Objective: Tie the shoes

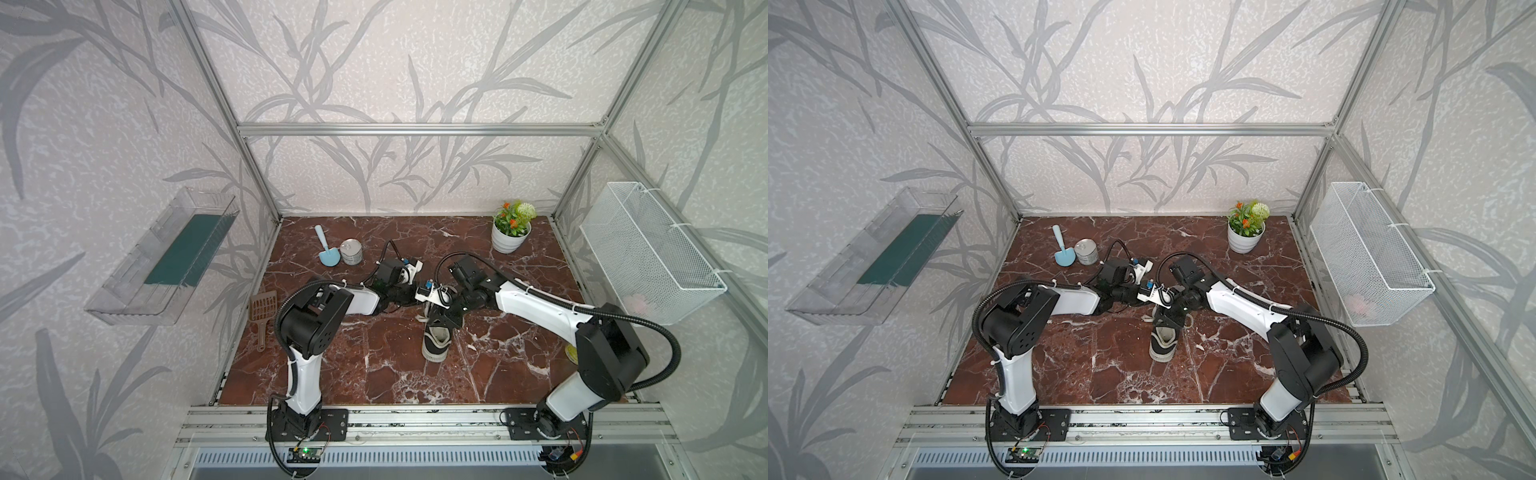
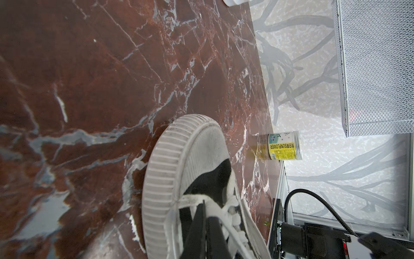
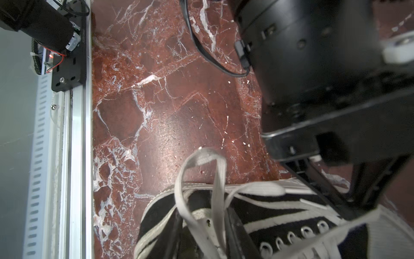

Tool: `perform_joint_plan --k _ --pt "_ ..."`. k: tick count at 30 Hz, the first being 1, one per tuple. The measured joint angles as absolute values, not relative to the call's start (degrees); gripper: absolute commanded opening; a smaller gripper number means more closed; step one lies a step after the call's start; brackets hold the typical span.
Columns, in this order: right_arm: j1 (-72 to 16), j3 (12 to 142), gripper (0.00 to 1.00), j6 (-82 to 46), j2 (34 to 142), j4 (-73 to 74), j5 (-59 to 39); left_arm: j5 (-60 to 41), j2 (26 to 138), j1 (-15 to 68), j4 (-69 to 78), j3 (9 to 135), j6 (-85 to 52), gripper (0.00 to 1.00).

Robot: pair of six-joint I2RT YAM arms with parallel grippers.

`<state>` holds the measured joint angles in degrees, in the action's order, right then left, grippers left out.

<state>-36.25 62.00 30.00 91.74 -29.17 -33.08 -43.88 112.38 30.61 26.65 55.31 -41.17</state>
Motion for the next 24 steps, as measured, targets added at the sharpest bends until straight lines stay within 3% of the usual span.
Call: perform_joint_plan --k 13,24 --pt "-34.52 60.25 0.41 21.21 83.22 -23.86 -29.69 -44.12 112.38 30.61 26.68 55.31 -41.19 0.05" --pt "-30.15 58.98 0.4 6.85 89.06 -20.47 -24.08 -44.31 112.38 30.61 26.7 55.31 -41.19 0.06"
